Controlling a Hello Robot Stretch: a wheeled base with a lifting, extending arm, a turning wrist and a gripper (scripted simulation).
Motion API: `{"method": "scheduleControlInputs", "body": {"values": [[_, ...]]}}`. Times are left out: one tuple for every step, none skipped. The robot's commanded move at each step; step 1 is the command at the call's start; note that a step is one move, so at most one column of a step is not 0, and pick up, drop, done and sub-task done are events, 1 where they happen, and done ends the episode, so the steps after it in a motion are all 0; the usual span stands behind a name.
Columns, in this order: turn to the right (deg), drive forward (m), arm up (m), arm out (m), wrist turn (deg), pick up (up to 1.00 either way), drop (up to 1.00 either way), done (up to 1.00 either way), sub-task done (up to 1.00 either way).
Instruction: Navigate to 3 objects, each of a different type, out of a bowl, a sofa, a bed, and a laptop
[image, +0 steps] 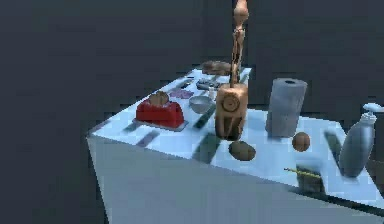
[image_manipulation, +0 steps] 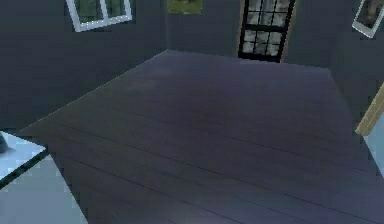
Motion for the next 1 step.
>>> {"method": "scheduleControlInputs", "body": {"values": [[0.0,0.0,0.0,0.0,0.0,0.0,0.0,1.0,0.0]]}}
